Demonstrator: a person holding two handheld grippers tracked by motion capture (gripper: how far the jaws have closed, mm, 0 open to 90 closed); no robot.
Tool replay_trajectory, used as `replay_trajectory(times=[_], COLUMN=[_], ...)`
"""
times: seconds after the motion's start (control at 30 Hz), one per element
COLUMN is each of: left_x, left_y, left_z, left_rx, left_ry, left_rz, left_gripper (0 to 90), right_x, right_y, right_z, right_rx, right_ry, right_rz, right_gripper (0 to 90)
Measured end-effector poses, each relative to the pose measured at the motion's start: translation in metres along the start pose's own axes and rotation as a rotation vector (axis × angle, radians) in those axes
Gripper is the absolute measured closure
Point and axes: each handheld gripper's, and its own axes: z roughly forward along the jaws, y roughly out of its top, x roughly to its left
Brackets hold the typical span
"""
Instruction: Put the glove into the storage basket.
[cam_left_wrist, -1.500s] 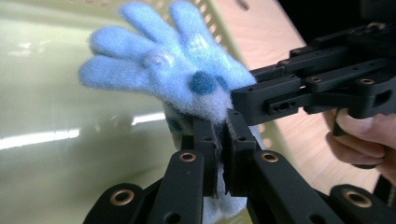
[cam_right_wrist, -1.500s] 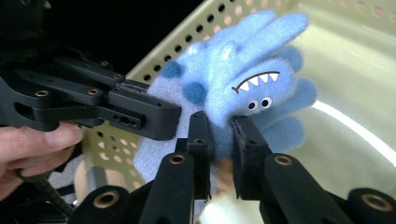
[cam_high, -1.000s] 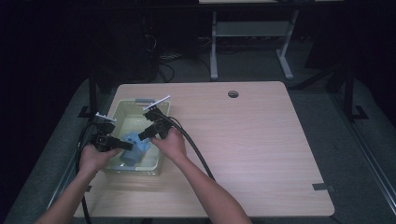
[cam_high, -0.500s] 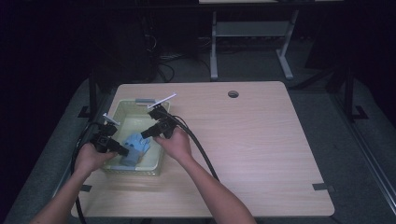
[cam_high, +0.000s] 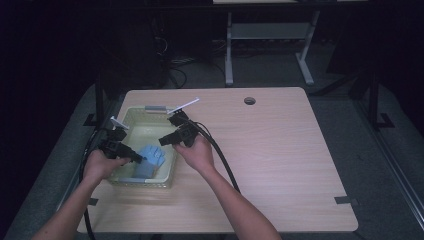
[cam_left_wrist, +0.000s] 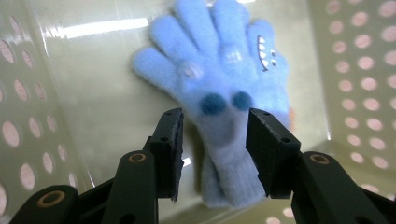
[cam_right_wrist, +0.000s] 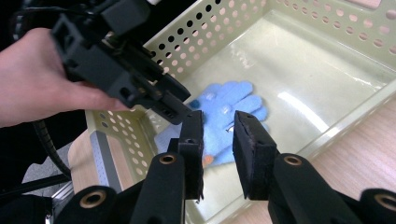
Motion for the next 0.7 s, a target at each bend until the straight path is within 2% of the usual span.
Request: replay_trajectory(times=[0.1, 0.23, 0.27, 0.33, 0.37, 0.4, 0.43, 0.53, 0.6, 0.63, 0.67, 0.7], left_x=[0.005, 0.004, 0.003, 0.000, -0.002, -0.002, -0.003, -0.009, -0.013, -0.015, -0.017, -0.018], left_y=[0.004, 0.006, 0.006, 0.006, 0.005, 0.005, 0.005, 0.007, 0.009, 0.011, 0.012, 0.012], left_z=[0.008, 0.006, 0.005, 0.001, -0.001, -0.001, -0.004, -0.007, -0.006, -0.005, -0.004, -0.002], left_rx=[0.041, -0.002, -0.012, -0.074, -0.099, -0.099, -0.113, -0.109, -0.079, -0.069, -0.071, -0.052], left_ry=[-0.020, -0.071, -0.080, -0.110, -0.129, -0.129, -0.150, -0.166, -0.183, -0.184, -0.193, -0.195], left_rz=[-0.006, 0.026, 0.042, 0.089, 0.084, 0.084, 0.100, 0.142, 0.174, 0.205, 0.204, 0.209], left_gripper=[60.7, 83.9, 83.9, 86.3, 86.7, 87.0, 87.0, 87.3, 87.3, 87.3, 87.3, 87.3], right_x=[0.000, -0.003, -0.003, -0.005, -0.006, -0.006, -0.006, -0.007, -0.007, -0.008, -0.008, -0.008], right_y=[0.000, -0.001, -0.001, -0.002, -0.002, -0.002, -0.003, -0.004, -0.004, -0.005, -0.005, -0.006], right_z=[-0.002, -0.004, -0.004, -0.005, -0.006, -0.006, -0.007, -0.009, -0.011, -0.012, -0.012, -0.012], right_rx=[-0.005, -0.006, -0.006, -0.009, -0.010, -0.010, -0.014, -0.017, -0.018, -0.021, -0.020, -0.020], right_ry=[0.006, 0.005, 0.005, 0.001, 0.000, 0.000, -0.001, -0.008, -0.006, -0.005, -0.006, -0.007], right_rz=[0.001, 0.004, 0.004, 0.005, 0.008, 0.008, 0.013, 0.014, 0.015, 0.018, 0.019, 0.022], right_gripper=[73.1, 73.1, 73.1, 73.1, 73.1, 73.1, 73.2, 73.2, 73.1, 73.2, 73.2, 73.1])
